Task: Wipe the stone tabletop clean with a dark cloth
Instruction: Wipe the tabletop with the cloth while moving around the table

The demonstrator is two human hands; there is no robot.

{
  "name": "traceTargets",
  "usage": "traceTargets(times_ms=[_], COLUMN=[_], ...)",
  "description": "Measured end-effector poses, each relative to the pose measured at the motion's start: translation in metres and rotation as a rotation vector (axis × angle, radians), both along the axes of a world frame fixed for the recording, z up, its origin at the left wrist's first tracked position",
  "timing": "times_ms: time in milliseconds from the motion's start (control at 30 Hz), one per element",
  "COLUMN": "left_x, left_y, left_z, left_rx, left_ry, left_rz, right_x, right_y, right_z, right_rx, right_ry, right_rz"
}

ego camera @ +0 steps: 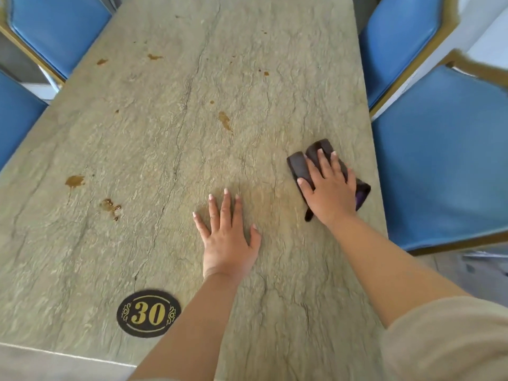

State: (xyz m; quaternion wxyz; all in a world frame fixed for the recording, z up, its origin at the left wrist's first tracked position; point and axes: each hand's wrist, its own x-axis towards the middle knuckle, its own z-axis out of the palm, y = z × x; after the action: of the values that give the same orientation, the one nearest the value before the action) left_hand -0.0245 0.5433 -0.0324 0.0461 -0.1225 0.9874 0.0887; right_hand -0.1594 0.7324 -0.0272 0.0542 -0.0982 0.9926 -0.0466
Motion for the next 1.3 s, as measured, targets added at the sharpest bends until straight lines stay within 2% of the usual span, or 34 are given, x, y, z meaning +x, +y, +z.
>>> traceTargets(times_ms=[67,233,333,400,433,567,633,833,933,1100,1167,1233,1300], left_x=[0.001,0.003,0.009,0.019,0.029,0.077,0.099,0.122,0.121,0.121,0.120,0.115,0.103], left_y=[0.001,-0.004,-0.007,-0.003,0.001,0.021,0.027,0.027,0.029,0.031,0.029,0.031,0.043], left_z=[0.001,0.000,0.004,0.010,0.012,0.010,0.006,0.001,0.003,0.000,0.001,0.006,0.015], left_rx=[0.028,0.076,0.164,0.214,0.233,0.236,0.216,0.076,0.084,0.068,0.105,0.206,0.294], left_ry=[0.012,0.053,0.067,0.044,0.034,0.051,0.069,0.016,0.034,0.068,0.083,0.088,0.118], left_rz=[0.000,-0.028,-0.059,-0.072,-0.077,-0.142,-0.149,-0.173,-0.156,-0.146,-0.126,-0.037,0.128], right_x=[0.037,0.148,0.194,0.197,0.193,0.186,0.205,0.283,0.268,0.193,0.162,0.140,0.121], right_y=[-0.015,-0.017,0.022,0.055,0.066,0.055,0.032,0.056,0.072,0.053,0.041,0.034,0.040], right_z=[-0.002,-0.004,0.002,0.006,0.006,0.002,-0.001,-0.003,-0.002,0.002,0.005,0.013,0.024], right_rx=[0.006,-0.023,-0.013,0.029,0.050,0.062,0.046,0.019,0.029,0.035,0.022,-0.080,-0.403], right_ry=[0.013,0.046,-0.012,-0.031,-0.031,-0.016,-0.007,0.019,0.004,-0.051,-0.107,-0.175,-0.279], right_rz=[-0.012,0.273,0.551,0.616,0.543,-0.045,-0.093,0.448,0.548,0.345,0.344,0.388,0.355])
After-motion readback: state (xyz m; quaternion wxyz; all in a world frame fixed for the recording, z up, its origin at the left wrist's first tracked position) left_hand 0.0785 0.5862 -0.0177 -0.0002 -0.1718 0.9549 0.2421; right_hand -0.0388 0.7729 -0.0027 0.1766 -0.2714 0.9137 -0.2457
